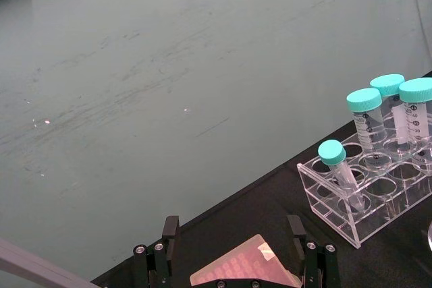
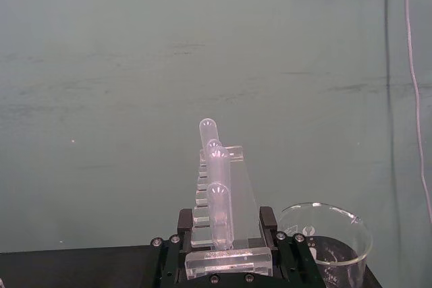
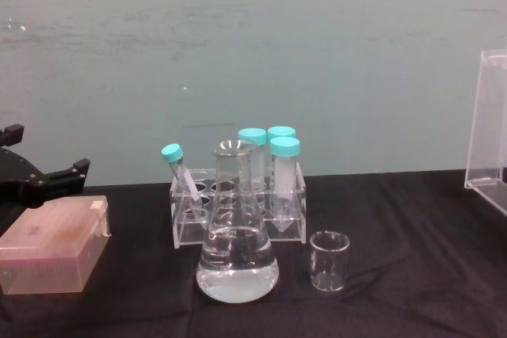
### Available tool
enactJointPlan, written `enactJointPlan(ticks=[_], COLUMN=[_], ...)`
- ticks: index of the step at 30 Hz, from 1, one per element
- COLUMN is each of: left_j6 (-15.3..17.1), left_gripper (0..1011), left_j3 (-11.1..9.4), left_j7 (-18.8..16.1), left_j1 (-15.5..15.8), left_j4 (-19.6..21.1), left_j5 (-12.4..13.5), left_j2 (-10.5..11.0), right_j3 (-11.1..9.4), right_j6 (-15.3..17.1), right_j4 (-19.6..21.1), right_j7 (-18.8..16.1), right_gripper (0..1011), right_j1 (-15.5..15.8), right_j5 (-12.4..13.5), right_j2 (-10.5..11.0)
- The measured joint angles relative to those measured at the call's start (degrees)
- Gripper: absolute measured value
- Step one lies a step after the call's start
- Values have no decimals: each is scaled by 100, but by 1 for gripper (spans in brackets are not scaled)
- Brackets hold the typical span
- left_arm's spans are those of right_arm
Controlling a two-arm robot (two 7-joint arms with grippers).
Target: Place the experimental apparatus aside using one hand.
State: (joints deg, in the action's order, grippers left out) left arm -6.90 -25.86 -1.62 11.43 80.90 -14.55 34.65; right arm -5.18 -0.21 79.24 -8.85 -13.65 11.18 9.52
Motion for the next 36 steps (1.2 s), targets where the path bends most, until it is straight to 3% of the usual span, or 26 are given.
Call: enactJointPlan(ticks=[36], left_j6=[0], left_gripper=[1000], left_j3=[0], left_j7=[0], left_j1=[0], left_j4=[0], left_j5=[0], left_j2=[0], right_j3=[110], right_j6=[85], right_j4=[-270], right_j7=[13], right_gripper=[605], right_j1=[-100], right_j5=[186], right_j2=[42])
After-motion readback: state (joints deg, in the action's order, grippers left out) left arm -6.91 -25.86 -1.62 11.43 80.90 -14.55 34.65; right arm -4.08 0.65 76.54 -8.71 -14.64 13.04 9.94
